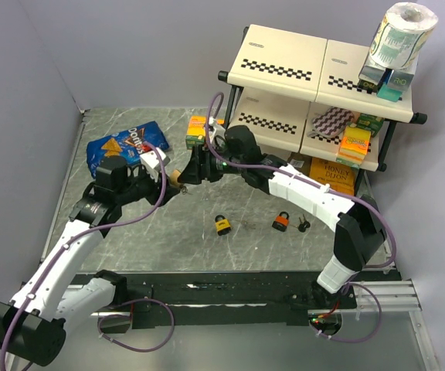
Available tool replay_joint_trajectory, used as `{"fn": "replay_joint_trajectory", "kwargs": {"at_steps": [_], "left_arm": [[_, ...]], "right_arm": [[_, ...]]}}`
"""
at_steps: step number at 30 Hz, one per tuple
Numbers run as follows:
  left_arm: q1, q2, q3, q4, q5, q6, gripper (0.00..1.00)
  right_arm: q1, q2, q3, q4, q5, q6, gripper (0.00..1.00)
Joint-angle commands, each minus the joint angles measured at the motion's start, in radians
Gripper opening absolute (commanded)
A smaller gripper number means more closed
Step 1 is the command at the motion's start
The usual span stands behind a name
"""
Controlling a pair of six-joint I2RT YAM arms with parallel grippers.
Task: Lock with the key
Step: Pick up the lock from the center of the board.
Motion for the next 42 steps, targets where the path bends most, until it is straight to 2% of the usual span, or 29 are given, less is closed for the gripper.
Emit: {"fn": "replay_joint_trajectory", "kwargs": {"at_steps": [1, 3, 10, 13, 19, 20, 21, 22, 23, 24, 25, 26, 29, 32, 36, 39, 42], "left_arm": [[-0.014, -0.038, 0.058, 0.126, 0.012, -0.049, 0.01], [-0.020, -0.041, 0.060, 0.137, 0.006, -0.062, 0.01], [-0.035, -0.036, 0.070, 0.152, -0.006, -0.077, 0.01], [-0.044, -0.036, 0.070, 0.157, -0.014, -0.079, 0.01], [-0.054, -0.035, 0.067, 0.158, -0.045, -0.082, 0.01], [-0.054, -0.032, 0.070, 0.149, -0.042, -0.082, 0.04], [-0.054, -0.027, 0.076, 0.134, -0.031, -0.079, 0.12], [-0.054, -0.023, 0.095, 0.114, -0.017, -0.069, 0.39], [-0.054, -0.018, 0.105, 0.062, -0.003, -0.065, 0.57], [-0.054, -0.019, 0.116, 0.031, 0.018, -0.057, 0.70], [-0.054, -0.024, 0.122, 0.011, 0.030, -0.037, 0.95], [-0.054, -0.030, 0.122, -0.018, 0.037, -0.030, 0.99], [-0.052, -0.090, 0.110, -0.043, 0.067, -0.025, 0.96], [-0.052, -0.154, 0.103, -0.033, 0.058, -0.117, 0.96], [-0.052, -0.203, 0.102, -0.029, 0.040, -0.161, 0.96], [-0.052, -0.159, 0.165, -0.111, 0.018, -0.163, 0.96], [-0.048, -0.107, 0.233, -0.226, 0.076, -0.171, 0.96]], "right_arm": [[0.021, 0.015, 0.049, 0.090, -0.039, 0.034, 0.74], [0.027, 0.018, 0.040, 0.096, -0.056, 0.042, 0.67], [0.033, 0.027, 0.027, 0.104, -0.074, 0.060, 0.59], [0.034, 0.033, 0.030, 0.128, -0.079, 0.068, 0.51], [0.036, 0.032, 0.020, 0.136, -0.102, 0.075, 0.25], [0.036, 0.029, 0.018, 0.137, -0.102, 0.074, 0.14], [0.034, 0.029, 0.021, 0.133, -0.103, 0.071, 0.07], [0.033, 0.024, 0.023, 0.131, -0.109, 0.066, 0.00], [0.028, 0.023, 0.030, 0.125, -0.113, 0.054, 0.00], [0.024, 0.014, 0.033, 0.114, -0.116, 0.043, 0.00], [0.018, 0.007, 0.039, 0.113, -0.129, 0.034, 0.00], [0.004, 0.001, 0.040, 0.113, -0.137, 0.014, 0.00], [-0.021, -0.037, 0.036, 0.078, -0.178, -0.035, 0.00], [-0.033, -0.085, 0.018, 0.045, -0.235, -0.095, 0.00], [-0.042, -0.161, 0.010, -0.042, -0.304, -0.202, 0.00], [-0.059, -0.224, -0.016, -0.074, -0.332, -0.250, 0.00], [-0.074, -0.281, -0.040, -0.102, -0.337, -0.297, 0.00]]}}
